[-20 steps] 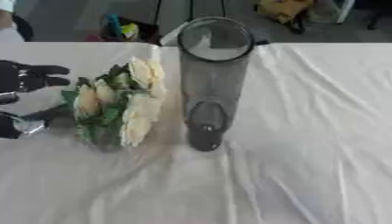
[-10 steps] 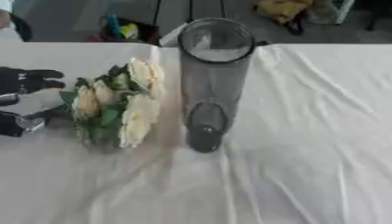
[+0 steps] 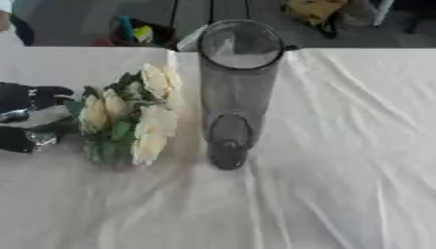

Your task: Arrange flowers into the vase.

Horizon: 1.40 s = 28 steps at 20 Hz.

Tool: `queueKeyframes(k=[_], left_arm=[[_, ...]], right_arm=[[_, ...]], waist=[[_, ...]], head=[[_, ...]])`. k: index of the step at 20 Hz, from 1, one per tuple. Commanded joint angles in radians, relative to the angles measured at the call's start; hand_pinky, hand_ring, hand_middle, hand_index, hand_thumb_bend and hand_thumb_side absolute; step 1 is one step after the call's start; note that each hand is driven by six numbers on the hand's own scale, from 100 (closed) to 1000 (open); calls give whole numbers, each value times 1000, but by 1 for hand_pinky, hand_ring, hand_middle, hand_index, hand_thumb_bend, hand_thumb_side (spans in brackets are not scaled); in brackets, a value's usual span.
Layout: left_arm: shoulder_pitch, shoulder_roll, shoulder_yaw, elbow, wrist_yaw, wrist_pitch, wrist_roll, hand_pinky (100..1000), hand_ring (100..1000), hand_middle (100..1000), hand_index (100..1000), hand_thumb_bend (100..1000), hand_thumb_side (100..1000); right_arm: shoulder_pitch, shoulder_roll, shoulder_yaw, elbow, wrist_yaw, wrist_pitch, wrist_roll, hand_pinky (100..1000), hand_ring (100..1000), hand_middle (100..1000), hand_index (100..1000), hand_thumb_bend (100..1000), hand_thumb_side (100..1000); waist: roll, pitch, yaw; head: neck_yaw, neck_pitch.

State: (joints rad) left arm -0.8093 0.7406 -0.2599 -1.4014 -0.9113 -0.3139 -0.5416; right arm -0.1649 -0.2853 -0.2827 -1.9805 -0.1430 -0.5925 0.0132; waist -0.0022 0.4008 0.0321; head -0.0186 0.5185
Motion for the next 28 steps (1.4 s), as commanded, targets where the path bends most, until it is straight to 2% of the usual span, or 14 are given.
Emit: queueKeyframes(k=[1,5,10,16,20,21,23,28], left_arm=[[-20,18,0,-3,-8,-15,-11,759,851,1000,1000,222,980],[-21,16,1,-2,-15,-30,-21,759,852,1000,1000,224,969],[-28,10,-1,7,-55,-12,11,760,844,965,1000,251,922],[-27,2,-15,38,-120,-4,47,740,801,933,1000,253,922],[-29,-8,-17,58,-120,-8,63,662,726,870,1000,223,916],[-29,-11,-17,62,-117,-9,66,606,680,836,1000,218,913],[-30,-17,-20,68,-113,-13,70,549,628,808,1000,206,915],[-35,-26,-24,72,-107,-13,95,457,564,732,961,168,877]], right_arm=[[-6,-8,-3,-20,-7,2,3,773,922,358,530,100,971],[-6,-6,-4,-20,-6,7,3,775,927,356,529,100,972],[-9,-4,-1,-20,-6,10,8,775,924,353,525,100,973],[-8,-1,-1,-20,-9,8,11,777,925,351,525,100,974],[-9,2,0,-20,-8,10,16,777,926,349,524,100,973],[-9,4,0,-20,-7,10,16,778,926,348,522,100,973],[-10,6,0,-20,-7,10,17,778,927,346,521,100,973],[-11,8,1,-20,-5,13,22,780,929,344,520,100,974]], waist=[[-14,-4,-1],[-13,-4,0],[-13,-2,-1],[-16,0,-2],[-17,2,-2],[-18,3,-3],[-19,5,-3],[-20,8,-3]], head=[[2,-9],[2,-9],[3,-12],[5,-13],[7,-14],[7,-14],[8,-14],[10,-15]])
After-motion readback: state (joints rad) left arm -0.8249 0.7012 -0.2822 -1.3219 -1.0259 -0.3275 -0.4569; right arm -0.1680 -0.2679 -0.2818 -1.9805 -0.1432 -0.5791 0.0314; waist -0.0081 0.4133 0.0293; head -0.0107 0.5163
